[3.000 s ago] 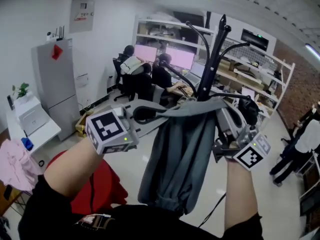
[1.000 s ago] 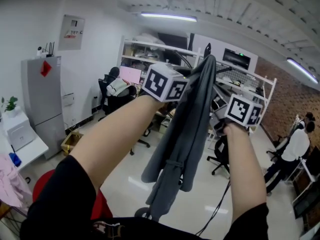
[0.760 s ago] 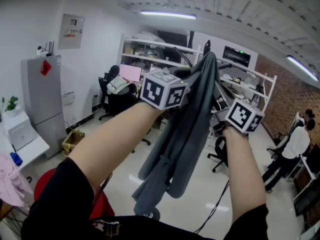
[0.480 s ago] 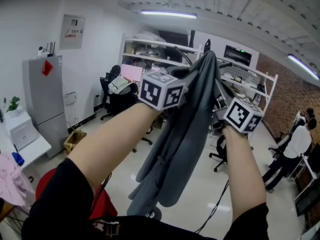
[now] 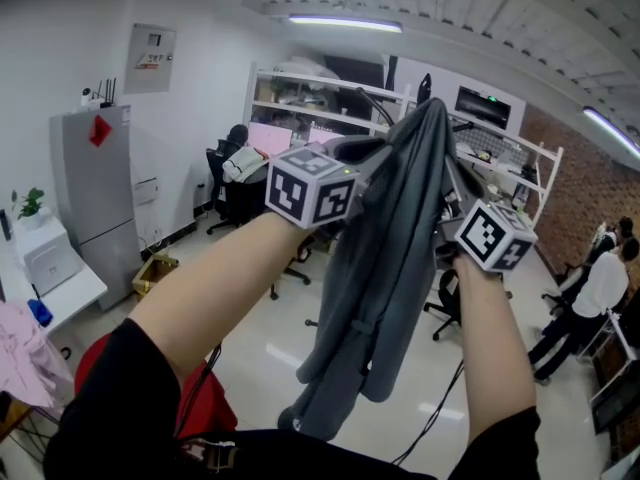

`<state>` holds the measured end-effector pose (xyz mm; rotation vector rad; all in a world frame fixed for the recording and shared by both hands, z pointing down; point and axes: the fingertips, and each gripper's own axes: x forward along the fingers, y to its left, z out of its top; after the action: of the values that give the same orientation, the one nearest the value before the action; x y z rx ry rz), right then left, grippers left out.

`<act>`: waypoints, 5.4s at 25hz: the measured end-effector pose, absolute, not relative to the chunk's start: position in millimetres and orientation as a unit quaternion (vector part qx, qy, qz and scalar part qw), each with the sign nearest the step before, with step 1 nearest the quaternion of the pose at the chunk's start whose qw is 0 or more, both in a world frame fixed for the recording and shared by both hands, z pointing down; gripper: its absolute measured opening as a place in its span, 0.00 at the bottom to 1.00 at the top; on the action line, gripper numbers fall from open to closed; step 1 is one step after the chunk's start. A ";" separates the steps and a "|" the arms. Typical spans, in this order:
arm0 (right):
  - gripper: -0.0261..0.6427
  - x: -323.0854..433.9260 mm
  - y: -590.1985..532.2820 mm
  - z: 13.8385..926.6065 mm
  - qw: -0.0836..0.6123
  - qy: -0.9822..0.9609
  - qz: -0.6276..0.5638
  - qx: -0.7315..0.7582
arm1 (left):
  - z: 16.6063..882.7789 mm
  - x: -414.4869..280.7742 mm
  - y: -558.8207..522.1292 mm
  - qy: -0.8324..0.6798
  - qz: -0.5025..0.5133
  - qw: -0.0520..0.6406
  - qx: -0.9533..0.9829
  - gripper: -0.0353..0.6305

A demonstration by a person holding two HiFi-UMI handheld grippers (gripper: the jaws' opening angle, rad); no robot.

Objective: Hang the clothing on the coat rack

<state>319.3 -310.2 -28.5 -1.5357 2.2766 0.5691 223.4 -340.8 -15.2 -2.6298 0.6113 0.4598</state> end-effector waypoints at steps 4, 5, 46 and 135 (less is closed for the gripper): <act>0.07 330.9 -301.9 -24.3 0.169 0.790 0.209 -0.550 | -2.1 209.5 -343.1 0.220 0.167 0.191 -0.942 0.11; 0.08 332.9 -300.0 -22.1 0.166 0.789 0.212 -0.553 | 1.0 205.2 -343.5 0.220 0.168 0.188 -0.942 0.11; 0.06 306.4 -322.2 -82.6 0.148 0.785 0.301 -0.521 | -86.0 264.2 -344.3 0.236 0.150 0.278 -0.919 0.11; 0.06 8.5 -299.7 558.6 -0.096 0.945 -0.102 -0.294 | 578.4 -218.0 -226.7 0.550 -0.035 -0.135 -0.823 0.05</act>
<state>8.5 -299.7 558.6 -0.9859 3.1657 -0.3429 -218.0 -226.7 578.4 -2.8352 1.8959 -0.1191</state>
